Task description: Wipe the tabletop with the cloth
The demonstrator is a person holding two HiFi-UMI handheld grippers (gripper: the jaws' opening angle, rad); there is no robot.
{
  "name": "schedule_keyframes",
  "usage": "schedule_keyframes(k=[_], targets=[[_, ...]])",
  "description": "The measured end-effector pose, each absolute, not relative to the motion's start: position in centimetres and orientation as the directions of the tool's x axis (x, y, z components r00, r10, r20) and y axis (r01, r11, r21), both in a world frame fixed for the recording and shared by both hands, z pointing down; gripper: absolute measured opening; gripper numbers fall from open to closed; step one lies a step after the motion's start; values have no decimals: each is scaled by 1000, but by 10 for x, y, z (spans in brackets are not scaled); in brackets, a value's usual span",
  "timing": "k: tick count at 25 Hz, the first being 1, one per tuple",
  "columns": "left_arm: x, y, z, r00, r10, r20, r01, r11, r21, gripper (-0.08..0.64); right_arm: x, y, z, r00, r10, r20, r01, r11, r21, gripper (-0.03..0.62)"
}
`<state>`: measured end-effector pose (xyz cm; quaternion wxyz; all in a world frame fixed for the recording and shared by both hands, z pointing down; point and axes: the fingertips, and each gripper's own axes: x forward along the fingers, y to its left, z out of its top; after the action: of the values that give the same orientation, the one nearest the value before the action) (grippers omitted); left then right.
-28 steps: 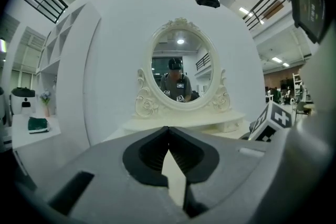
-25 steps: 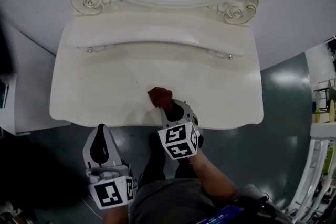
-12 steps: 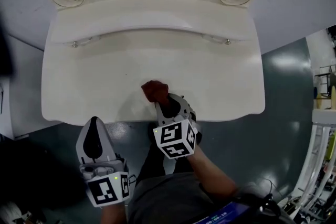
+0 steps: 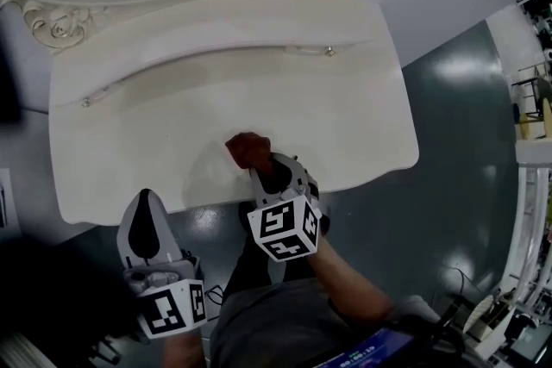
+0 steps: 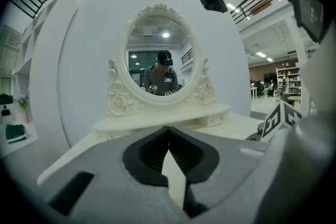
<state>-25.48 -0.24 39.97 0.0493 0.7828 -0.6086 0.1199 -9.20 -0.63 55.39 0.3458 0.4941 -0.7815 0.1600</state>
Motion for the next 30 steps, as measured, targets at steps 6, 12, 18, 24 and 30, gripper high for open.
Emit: schedule_keyframes(k=[6, 12, 18, 24, 30], targets=[[-210, -11, 394, 293, -924, 247, -944, -320, -76, 11, -47, -3, 550, -232, -674, 701, -913, 400, 82, 103], [-163, -17, 391, 350, -904, 245, -923, -378, -76, 11, -2, 4, 551, -192, -684, 704, -936, 342, 77, 103], [-120, -22, 387, 395, -887, 240, -903, -422, -76, 11, 36, 10, 550, -165, -687, 707, -950, 304, 74, 103], [-88, -25, 388, 423, -873, 242, -888, -452, -79, 11, 69, 13, 551, -140, -694, 706, -961, 268, 73, 103], [-51, -26, 388, 461, -854, 243, -868, -491, -78, 11, 97, 19, 551, -124, -697, 707, -968, 240, 67, 103]])
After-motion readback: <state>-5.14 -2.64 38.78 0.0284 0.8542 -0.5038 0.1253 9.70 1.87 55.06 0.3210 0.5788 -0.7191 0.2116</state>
